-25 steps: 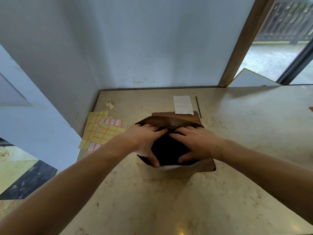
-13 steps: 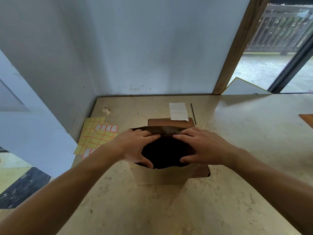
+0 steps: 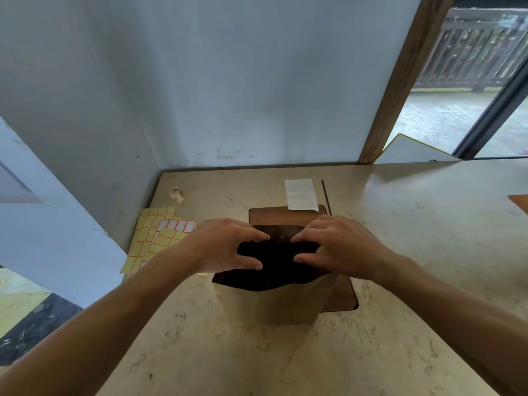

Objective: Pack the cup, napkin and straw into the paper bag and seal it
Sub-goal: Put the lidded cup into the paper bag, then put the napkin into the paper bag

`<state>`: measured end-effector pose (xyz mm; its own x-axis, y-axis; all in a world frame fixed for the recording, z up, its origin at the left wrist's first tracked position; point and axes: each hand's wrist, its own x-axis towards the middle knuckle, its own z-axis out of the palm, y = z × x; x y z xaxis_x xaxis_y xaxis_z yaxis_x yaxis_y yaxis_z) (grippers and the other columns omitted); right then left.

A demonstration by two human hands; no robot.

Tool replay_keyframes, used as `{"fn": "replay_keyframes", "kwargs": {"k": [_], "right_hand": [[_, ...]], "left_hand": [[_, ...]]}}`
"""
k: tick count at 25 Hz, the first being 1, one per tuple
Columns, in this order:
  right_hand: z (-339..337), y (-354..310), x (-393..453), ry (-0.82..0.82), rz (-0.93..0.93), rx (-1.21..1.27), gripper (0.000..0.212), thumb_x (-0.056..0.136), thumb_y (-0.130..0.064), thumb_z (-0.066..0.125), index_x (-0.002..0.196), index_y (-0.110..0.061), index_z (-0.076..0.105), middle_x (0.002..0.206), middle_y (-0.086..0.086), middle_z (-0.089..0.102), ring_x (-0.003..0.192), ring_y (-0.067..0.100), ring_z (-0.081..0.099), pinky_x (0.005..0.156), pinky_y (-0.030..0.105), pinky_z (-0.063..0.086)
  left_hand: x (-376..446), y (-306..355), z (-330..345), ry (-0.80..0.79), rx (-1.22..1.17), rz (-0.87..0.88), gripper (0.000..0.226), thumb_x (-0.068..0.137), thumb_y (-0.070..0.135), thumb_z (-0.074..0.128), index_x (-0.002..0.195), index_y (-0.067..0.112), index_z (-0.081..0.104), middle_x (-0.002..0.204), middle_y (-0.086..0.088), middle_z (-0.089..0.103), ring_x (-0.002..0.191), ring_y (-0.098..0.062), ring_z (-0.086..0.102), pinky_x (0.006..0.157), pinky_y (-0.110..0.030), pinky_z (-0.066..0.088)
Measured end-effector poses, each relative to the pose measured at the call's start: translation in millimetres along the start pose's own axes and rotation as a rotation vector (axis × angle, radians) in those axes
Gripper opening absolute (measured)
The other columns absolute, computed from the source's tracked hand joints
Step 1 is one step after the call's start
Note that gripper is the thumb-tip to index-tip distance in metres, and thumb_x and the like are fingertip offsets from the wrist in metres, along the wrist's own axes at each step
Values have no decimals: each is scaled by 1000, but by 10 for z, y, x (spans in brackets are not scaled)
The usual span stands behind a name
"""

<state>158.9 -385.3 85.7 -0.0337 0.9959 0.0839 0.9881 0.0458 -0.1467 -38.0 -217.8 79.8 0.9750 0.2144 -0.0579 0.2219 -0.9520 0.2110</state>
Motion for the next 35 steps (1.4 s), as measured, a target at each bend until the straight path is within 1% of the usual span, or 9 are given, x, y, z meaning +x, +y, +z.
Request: {"fn": "replay_keyframes", "kwargs": {"k": [4, 7, 9, 11, 14, 21, 26, 30, 35], "right_hand": [[-2, 131, 98, 97, 51, 87, 45, 87, -63, 42, 106, -33, 70, 98, -16, 70, 88, 3, 61, 74, 20, 50], [11, 310, 193, 203, 142, 151, 47, 87, -62, 43, 103, -30, 72, 97, -13, 71, 86, 3, 61, 73, 20, 49], [36, 453, 275, 235, 204, 153, 45, 86, -59, 46, 104, -27, 72, 102, -10, 71, 90, 5, 62, 76, 19, 44], [112, 648, 348, 223, 300, 147, 41, 88, -56, 49, 108, -27, 70, 106, -9, 70, 94, 7, 62, 78, 22, 45], [324, 960, 462, 145, 418, 113, 38, 89, -54, 51, 112, -28, 67, 111, -8, 68, 96, 10, 61, 83, 28, 49], [847, 1715, 756, 97, 580, 99, 37, 89, -57, 50, 111, -32, 65, 108, -11, 67, 94, 10, 62, 81, 31, 51], [1170, 2176, 1067, 101, 639, 99, 38, 91, -55, 50, 118, -31, 62, 113, -8, 66, 98, 13, 63, 82, 34, 53], [1530, 2503, 1350, 31, 671, 72, 43, 91, -51, 53, 127, -28, 59, 123, -2, 63, 106, 20, 61, 84, 36, 53], [1876, 2783, 1614, -72, 687, 29, 51, 90, -52, 53, 137, -31, 50, 132, 1, 57, 117, 23, 55, 90, 39, 49]], "left_hand": [[152, -139, -51, 182, -320, 13, 31, 85, 36, 71, 115, 32, 68, 99, 16, 72, 85, 1, 66, 75, -18, 51], [347, -302, -49, 332, -385, -6, 23, 83, 35, 72, 105, 28, 73, 92, 14, 73, 80, 0, 67, 67, -13, 48], [514, -424, -16, 368, -383, -41, 22, 83, 36, 71, 104, 29, 73, 92, 14, 73, 80, 0, 67, 69, -20, 53], [730, -543, 41, 363, -339, -87, 21, 85, 36, 70, 104, 30, 72, 94, 15, 72, 80, 0, 66, 74, -30, 57], [1046, -709, 120, 320, -241, -124, 21, 87, 36, 67, 107, 29, 71, 98, 13, 71, 82, 0, 63, 79, -35, 56], [1807, -1131, 482, 160, -134, -113, 24, 89, 39, 64, 109, 27, 70, 103, 9, 70, 84, -3, 58, 79, -29, 51], [2301, -1400, 800, 172, -228, -208, 21, 90, 37, 64, 106, 25, 71, 101, 8, 69, 84, -5, 57, 78, -31, 51], [2665, -1655, 1123, 138, -228, -286, 23, 92, 39, 62, 108, 25, 70, 104, 7, 67, 87, -5, 54, 73, -25, 41], [3049, -1870, 1442, 66, -165, -327, 30, 92, 41, 60, 118, 28, 66, 122, 5, 63, 114, -16, 52, 94, -35, 41]]}}
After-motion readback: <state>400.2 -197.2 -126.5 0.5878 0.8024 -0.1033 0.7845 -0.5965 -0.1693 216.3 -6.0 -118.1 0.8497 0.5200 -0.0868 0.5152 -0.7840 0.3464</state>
